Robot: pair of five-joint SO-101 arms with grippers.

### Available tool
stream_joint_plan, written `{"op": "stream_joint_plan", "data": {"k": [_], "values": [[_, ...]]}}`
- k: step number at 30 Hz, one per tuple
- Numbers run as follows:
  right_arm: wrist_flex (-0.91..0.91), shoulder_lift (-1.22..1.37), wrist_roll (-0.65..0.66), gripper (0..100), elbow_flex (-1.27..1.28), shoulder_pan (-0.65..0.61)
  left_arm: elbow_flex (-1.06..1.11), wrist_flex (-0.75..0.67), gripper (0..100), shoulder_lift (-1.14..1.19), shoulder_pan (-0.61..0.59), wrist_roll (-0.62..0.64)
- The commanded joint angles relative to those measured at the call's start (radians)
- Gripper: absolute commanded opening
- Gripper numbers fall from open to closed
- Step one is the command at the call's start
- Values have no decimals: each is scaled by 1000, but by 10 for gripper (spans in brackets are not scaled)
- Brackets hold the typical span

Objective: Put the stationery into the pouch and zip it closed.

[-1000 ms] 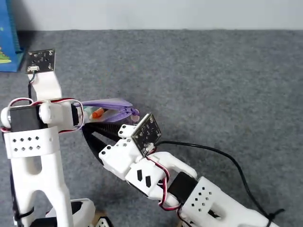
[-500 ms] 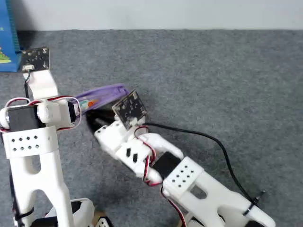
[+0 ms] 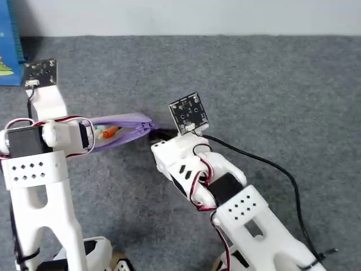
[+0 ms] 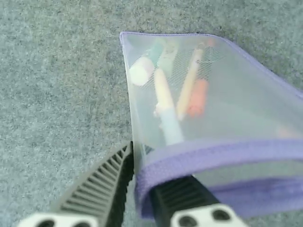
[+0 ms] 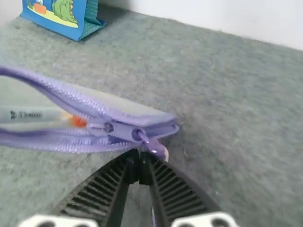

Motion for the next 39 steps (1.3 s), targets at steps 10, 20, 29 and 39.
{"op": "stream_joint_plan", "data": {"k": [10, 20, 29, 39], "values": [[59, -35, -51, 193, -54, -58, -4, -14, 11, -31, -8, 5], [-151, 225, -46, 194, -44, 39, -1, -12, 11, -31, -8, 5], [-154, 174, -46, 27, -34, 54, 2, -17, 11, -31, -8, 5], [117, -177, 25, 8, 26, -2, 22, -91, 12, -31, -8, 5]]}}
